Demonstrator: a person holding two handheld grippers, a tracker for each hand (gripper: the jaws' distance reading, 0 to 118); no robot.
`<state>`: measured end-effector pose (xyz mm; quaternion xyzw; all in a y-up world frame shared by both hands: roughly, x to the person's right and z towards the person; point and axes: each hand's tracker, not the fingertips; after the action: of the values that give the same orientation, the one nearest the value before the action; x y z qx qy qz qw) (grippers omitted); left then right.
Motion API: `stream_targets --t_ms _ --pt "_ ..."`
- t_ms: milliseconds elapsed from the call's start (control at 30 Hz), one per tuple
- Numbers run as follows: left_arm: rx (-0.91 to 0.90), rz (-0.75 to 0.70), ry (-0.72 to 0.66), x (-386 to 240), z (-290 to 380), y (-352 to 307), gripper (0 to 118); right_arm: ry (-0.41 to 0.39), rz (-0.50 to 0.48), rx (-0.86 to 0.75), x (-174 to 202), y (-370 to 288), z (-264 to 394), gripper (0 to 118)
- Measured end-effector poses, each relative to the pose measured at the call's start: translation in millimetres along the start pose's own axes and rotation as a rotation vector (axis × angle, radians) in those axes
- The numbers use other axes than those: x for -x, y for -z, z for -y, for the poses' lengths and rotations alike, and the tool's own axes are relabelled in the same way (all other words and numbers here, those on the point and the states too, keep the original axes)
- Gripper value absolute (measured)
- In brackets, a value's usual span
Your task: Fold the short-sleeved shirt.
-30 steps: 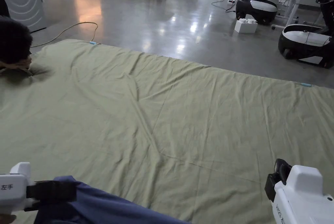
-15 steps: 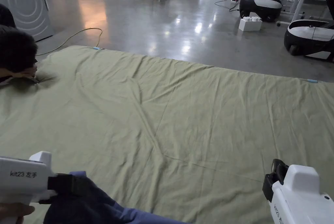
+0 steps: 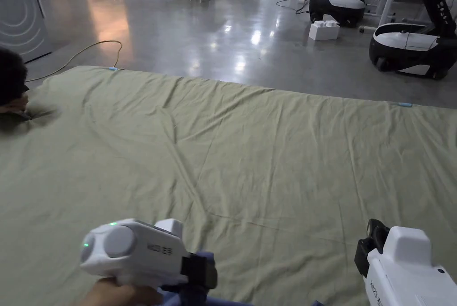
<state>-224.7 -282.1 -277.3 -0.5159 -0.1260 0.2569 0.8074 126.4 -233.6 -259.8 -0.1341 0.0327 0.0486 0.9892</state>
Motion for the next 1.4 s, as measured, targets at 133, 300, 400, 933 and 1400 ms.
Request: stream_targets --t_ms 133,300,400,933,1400 --pt "0.028 -0.064 0.028 -15.4 15.0 41.0 18 0.002 0.019 0.007 -8.4 -2.2 2.1 1" --pt "0.060 -0.130 0.071 -38.3 34.4 59.2 18 0.001 0.034 0.019 -16.7 -4.8 5.6 1" --pt "0.072 -0.150 0.099 -41.1 39.0 64.2 19 0.000 0.043 0.026 -19.1 -6.6 7.0 1" --pt "-0.009 0.016 0.019 -11.8 27.5 5.1 57 0.017 0.035 0.043 -18.1 -7.1 12.2 1" --pt "0.139 -0.018 0.129 -36.1 70.9 71.2 16 0.024 0.024 0.070 -16.5 -9.1 20.7 1"
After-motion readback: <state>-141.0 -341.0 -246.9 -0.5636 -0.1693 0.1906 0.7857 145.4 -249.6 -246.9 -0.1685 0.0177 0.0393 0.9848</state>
